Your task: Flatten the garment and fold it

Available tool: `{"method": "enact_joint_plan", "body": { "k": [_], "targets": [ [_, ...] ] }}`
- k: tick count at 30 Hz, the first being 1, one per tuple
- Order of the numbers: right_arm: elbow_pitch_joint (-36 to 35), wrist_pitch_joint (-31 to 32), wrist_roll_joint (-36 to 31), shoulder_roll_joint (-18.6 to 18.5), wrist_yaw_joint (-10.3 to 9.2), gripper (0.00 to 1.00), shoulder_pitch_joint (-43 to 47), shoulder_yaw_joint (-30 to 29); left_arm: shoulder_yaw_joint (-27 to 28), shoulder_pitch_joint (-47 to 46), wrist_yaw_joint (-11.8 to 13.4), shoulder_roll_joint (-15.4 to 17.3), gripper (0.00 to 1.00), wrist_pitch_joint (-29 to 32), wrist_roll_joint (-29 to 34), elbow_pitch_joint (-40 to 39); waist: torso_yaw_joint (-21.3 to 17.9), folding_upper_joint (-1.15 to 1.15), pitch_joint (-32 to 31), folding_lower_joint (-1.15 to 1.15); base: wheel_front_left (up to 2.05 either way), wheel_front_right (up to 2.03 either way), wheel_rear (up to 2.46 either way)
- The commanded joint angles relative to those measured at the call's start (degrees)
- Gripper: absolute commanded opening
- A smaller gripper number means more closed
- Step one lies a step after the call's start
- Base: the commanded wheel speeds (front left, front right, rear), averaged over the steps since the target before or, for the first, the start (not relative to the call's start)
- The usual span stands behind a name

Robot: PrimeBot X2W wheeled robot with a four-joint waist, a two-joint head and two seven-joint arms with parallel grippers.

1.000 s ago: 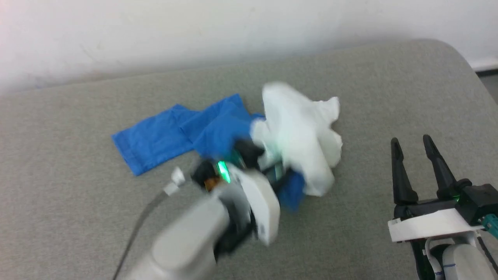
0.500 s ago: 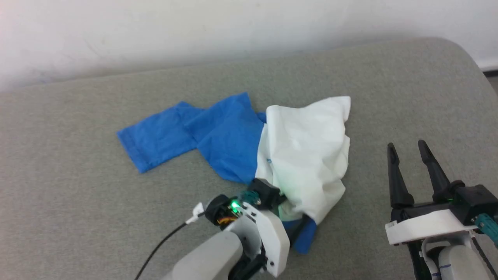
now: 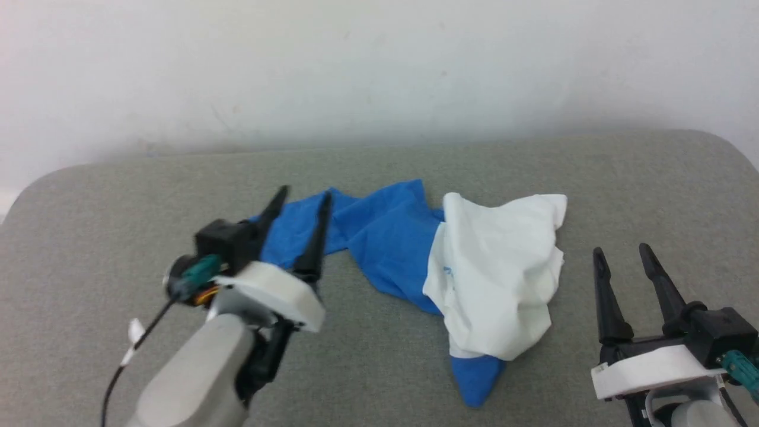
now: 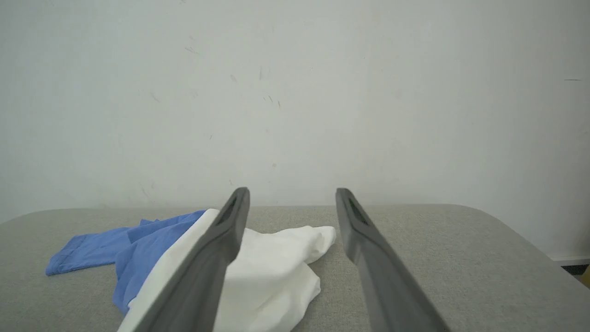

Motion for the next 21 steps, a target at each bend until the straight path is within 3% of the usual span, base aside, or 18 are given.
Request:
{"method": "enact_joint_plan", "body": {
  "k": [1, 4, 9, 21],
  "targets": [
    [-0.4, -0.3, -0.3, 0.1, -0.12, 1.0, 0.7, 0.0, 2.0, 3.0, 1.4, 1.3, 1.0, -0.7, 0.5, -1.6, 2.0, 0.0, -1.1, 0.01, 0.0, 0.0, 0.0],
    [-0.7, -0.3, -0.5, 0.1, -0.12, 1.0, 1.4, 0.1, 5.6, 7.6, 3.4, 3.1, 1.0, -1.1, 2.1, -4.8, 3.0, 0.0, -1.0, 0.01, 0.0, 0.0, 0.0],
    [-0.7, -0.3, -0.4, 0.1, -0.12, 1.0, 2.0, 0.3, 12.5, 17.1, 4.9, 1.6, 1.0, -1.1, 5.9, -10.2, 4.4, 0.0, -0.5, 0.01, 0.0, 0.0, 0.0],
    [-0.3, -0.3, -0.2, 0.1, -0.12, 1.0, 2.4, 1.1, 19.9, 27.3, -0.4, -6.8, 1.0, -1.2, 16.0, -11.8, 6.0, 0.0, -0.4, 0.01, 0.0, 0.0, 0.0]
  ]
}}
